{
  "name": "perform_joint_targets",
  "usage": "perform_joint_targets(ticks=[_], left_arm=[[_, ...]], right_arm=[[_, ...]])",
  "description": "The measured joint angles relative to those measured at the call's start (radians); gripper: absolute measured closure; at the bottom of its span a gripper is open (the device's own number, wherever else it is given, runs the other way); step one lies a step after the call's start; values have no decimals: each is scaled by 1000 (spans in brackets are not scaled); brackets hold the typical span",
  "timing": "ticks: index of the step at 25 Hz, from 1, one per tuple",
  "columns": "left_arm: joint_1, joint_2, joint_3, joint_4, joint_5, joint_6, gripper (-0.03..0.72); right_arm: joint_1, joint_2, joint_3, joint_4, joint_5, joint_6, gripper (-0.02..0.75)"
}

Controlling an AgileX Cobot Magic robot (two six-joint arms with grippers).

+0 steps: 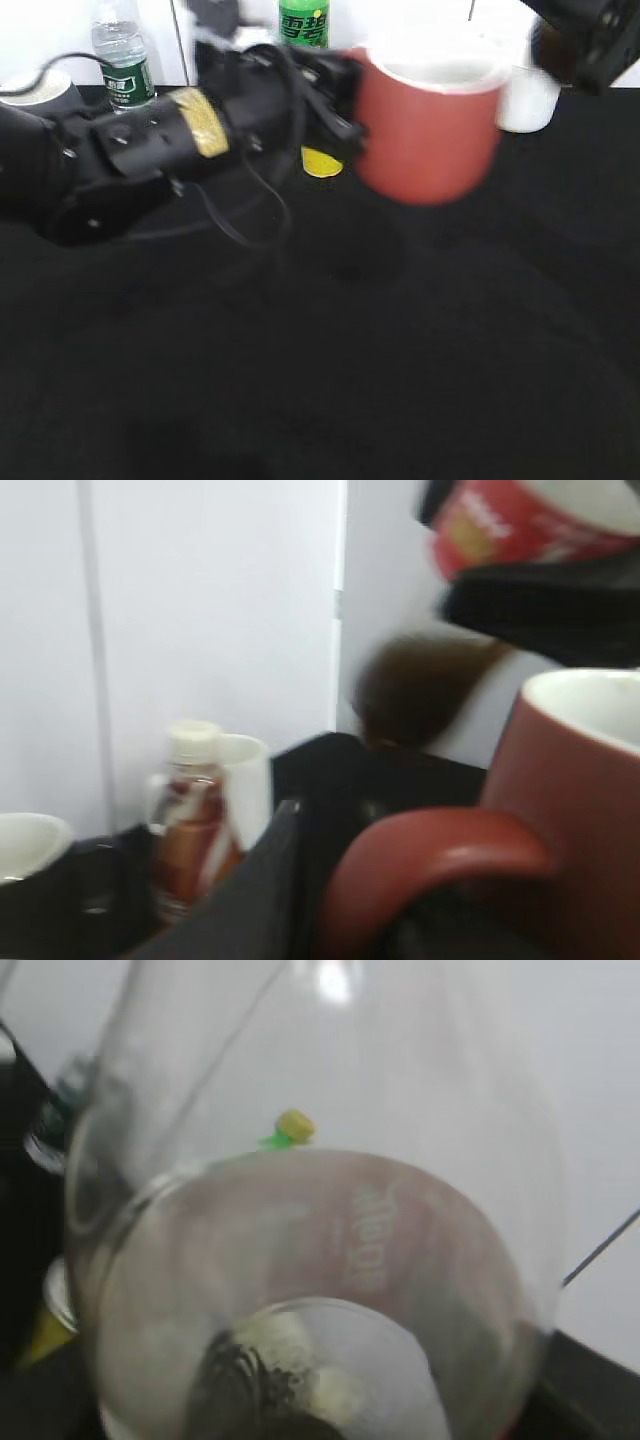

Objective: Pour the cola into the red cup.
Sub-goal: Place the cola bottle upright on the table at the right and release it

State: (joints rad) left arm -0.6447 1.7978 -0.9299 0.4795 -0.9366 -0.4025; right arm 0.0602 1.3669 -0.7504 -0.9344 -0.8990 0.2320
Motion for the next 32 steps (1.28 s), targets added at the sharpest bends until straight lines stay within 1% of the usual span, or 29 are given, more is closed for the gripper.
perform_joint_targets(ticks=[2,3,5,7,9,10,12,13,14,17,19,26,28,32], left_arm=[[58,-9,28,1,-23,0,570],[96,-21,51,1,-25,0,570],[185,-48,97,0,-44,0,570],[275,-50,131,-2,-82,0,570],[358,-50,150,0,-82,0,570],[394,-50,150,-2,-84,12,570],[433,-36,150,-8,-96,74,570],[438,-12,150,-18,-105,110,570],[439,17,150,-52,-117,136,570],[442,134,150,-200,-196,211,570],[442,223,133,-245,-191,239,570],[442,427,-71,-275,-194,245,570],[442,443,-93,-278,-199,245,571],[442,443,-94,-280,-194,245,571]], right_arm=[[0,0,0,0,1,288,246],[0,0,0,0,1,359,246],[0,0,0,0,3,397,246],[0,0,0,11,9,400,246],[0,0,0,21,11,401,246],[0,0,0,22,11,401,246],[0,0,0,23,11,401,246],[0,0,0,23,11,401,246],[0,0,0,23,12,401,246],[0,0,0,23,12,401,246],[0,0,0,23,12,401,246],[0,0,0,23,12,402,246],[0,0,0,23,12,402,246],[0,0,0,23,12,402,246]])
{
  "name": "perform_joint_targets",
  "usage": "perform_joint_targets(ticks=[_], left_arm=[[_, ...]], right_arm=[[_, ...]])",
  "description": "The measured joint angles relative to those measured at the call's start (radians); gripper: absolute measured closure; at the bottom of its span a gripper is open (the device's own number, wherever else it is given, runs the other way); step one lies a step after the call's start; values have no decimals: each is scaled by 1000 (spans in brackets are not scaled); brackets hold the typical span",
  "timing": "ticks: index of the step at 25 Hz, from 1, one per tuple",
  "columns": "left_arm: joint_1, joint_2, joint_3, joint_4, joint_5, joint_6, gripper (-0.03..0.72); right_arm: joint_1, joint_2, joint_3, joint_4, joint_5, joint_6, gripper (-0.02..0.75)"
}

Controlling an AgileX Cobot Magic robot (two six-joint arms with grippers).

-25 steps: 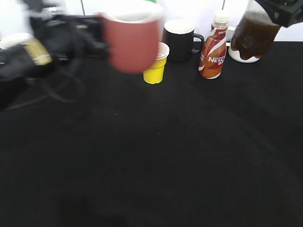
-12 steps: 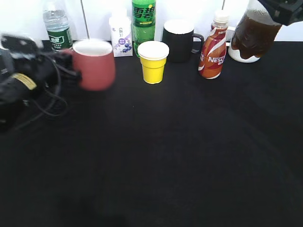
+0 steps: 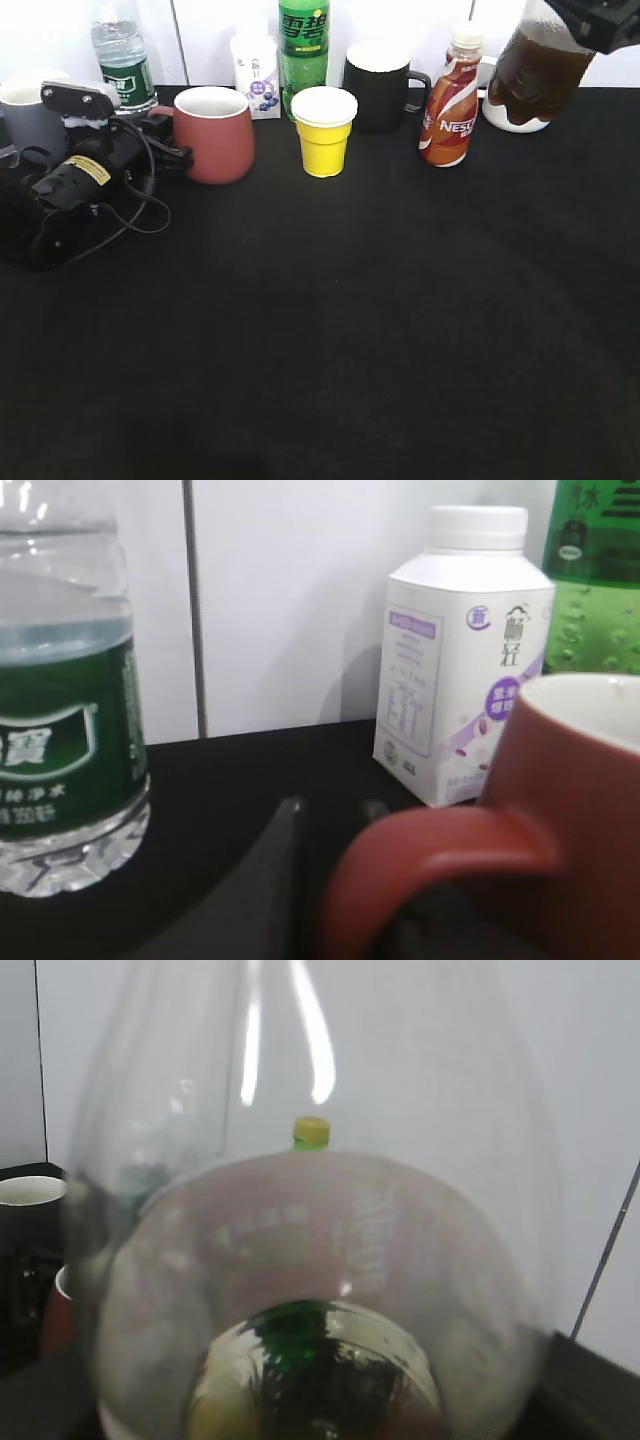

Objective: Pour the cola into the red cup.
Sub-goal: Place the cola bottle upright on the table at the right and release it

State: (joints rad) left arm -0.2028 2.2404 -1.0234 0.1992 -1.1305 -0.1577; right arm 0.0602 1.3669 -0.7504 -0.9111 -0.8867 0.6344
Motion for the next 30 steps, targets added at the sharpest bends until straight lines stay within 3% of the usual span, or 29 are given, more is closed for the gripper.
perform_joint_targets(ticks=[4,9,17,19,21,23,30], left_arm=[[0,0,-1,11,29,-11,548],[2,-5,11,20,68,-19,401],[2,-232,279,31,74,-20,393],[2,-324,360,37,61,-20,393],[2,-427,424,41,45,-20,393],[2,-502,452,65,50,-20,393],[2,-549,460,128,74,-20,393]], right_arm=[[0,0,0,0,0,1,246],[0,0,0,1,1,1,246],[0,0,0,20,8,1,246],[0,0,0,154,118,-18,246],[0,17,0,316,217,-186,246],[0,91,0,449,221,-319,246],[0,466,-1,620,-153,-480,246]])
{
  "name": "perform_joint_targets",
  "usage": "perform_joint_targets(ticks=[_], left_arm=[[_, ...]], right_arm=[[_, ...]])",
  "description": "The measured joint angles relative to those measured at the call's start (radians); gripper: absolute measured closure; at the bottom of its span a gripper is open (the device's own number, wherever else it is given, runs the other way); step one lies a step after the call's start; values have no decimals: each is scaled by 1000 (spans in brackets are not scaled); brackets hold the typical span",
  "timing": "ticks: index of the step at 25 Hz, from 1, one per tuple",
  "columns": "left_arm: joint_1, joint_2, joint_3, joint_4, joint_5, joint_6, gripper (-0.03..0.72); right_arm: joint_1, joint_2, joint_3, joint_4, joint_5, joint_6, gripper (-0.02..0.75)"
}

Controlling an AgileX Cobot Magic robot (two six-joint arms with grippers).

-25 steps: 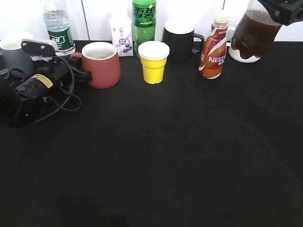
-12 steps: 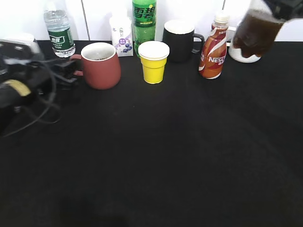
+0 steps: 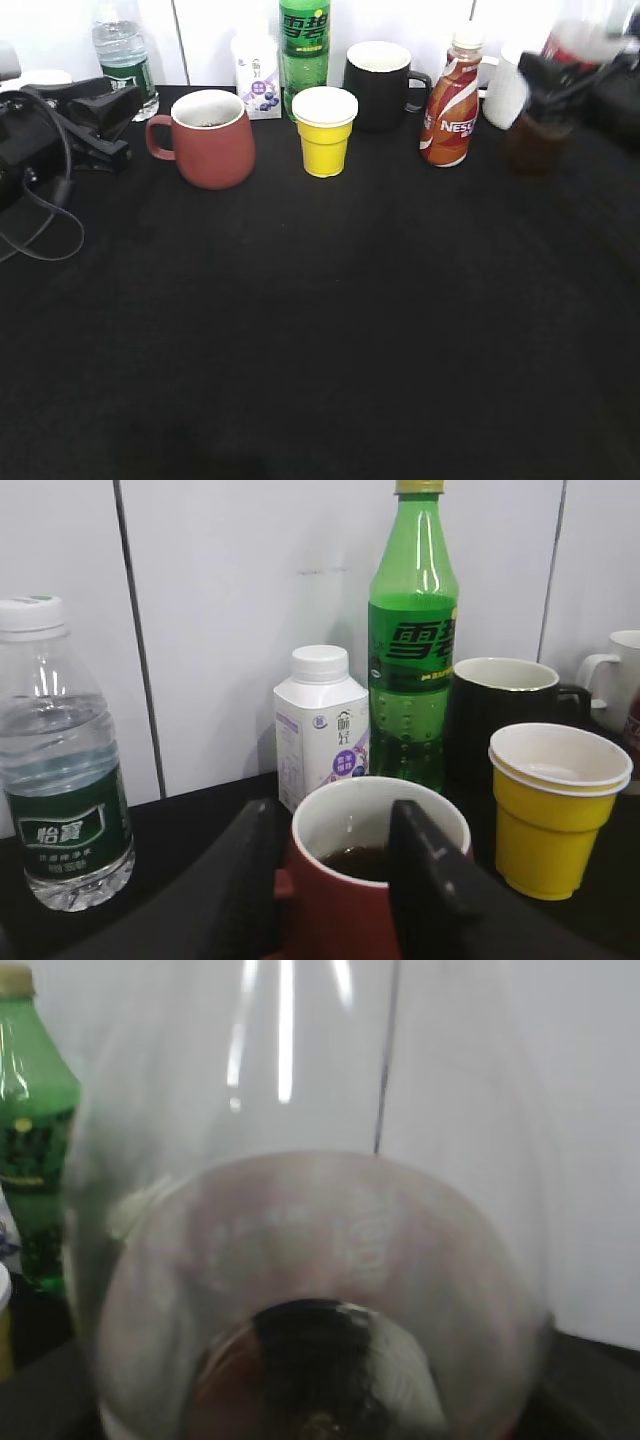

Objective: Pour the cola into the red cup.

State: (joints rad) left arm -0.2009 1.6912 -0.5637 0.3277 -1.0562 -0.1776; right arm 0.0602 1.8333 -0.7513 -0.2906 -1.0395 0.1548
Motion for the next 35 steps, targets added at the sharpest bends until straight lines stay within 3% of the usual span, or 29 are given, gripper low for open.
perform_joint_targets(ticks=[6,8,10,14,17,21,25,31,35], left_arm=[[0,-1,0,0,0,0,393],[0,-1,0,0,0,0,393],[0,-1,0,0,0,0,393],[0,-1,0,0,33,0,393],[0,-4,0,8,131,0,393],[0,-85,0,36,417,-28,356],[-16,-246,0,36,816,-269,297],[-117,-593,1,-109,1260,-285,293],[-168,-929,-47,-141,1614,-284,293]], right_arm=[[0,72,-1,11,-44,-12,246],[0,72,-3,11,-31,-12,187],[0,62,-4,12,79,-13,128],[0,-17,-3,-35,272,-1,120],[0,-51,39,-47,307,17,120],[0,-139,71,-50,491,76,120],[14,-284,75,-72,787,147,129],[163,-426,-23,-33,1135,151,161],[227,-753,-26,14,1385,149,163]])
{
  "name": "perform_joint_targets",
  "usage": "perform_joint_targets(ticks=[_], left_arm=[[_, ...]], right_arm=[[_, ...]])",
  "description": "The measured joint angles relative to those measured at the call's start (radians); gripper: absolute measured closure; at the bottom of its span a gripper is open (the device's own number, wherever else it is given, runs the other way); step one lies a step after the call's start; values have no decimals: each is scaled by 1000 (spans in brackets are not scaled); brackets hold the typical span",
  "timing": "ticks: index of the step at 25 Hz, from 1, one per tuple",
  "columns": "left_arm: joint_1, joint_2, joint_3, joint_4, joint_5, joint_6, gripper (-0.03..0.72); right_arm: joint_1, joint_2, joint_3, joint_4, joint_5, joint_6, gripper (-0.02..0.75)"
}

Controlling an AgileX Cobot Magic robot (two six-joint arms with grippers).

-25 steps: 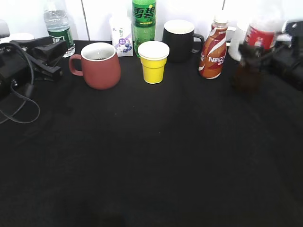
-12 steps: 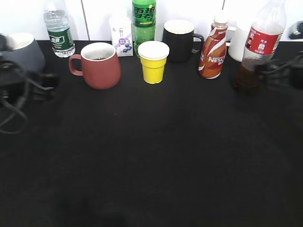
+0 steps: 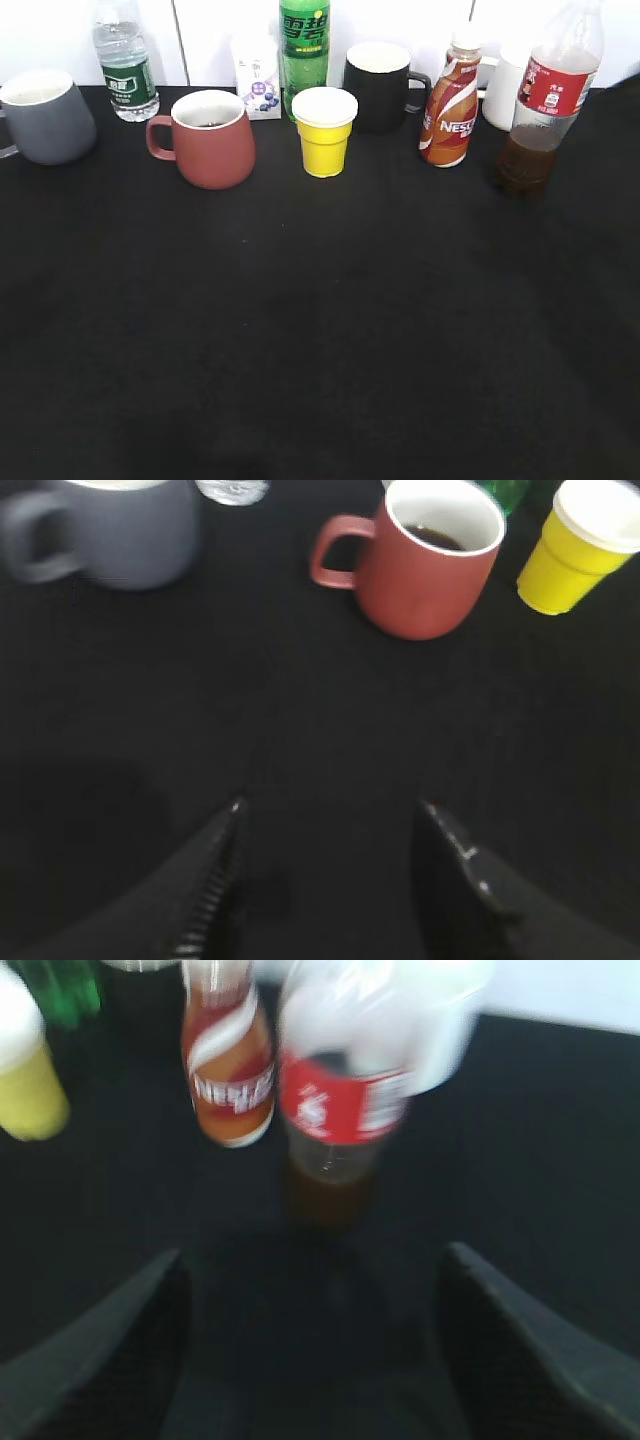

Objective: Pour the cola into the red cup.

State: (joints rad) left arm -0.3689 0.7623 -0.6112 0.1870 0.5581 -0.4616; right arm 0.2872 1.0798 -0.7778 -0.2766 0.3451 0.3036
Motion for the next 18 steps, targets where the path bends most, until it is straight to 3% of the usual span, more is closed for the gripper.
perform_joint_targets(ticks=[4,8,13,18], left_arm=[[-1,-302,-33,-19,311,178,293],[-4,-566,-33,-58,479,324,293],[-4,-728,69,-109,532,386,293],[-5,-738,94,-161,508,434,333]], right_arm=[[1,-424,-6,221,318,-182,163],[4,-740,13,255,683,-244,163],[4,-1067,187,242,752,-262,163],[4,-1087,276,217,704,-264,163]])
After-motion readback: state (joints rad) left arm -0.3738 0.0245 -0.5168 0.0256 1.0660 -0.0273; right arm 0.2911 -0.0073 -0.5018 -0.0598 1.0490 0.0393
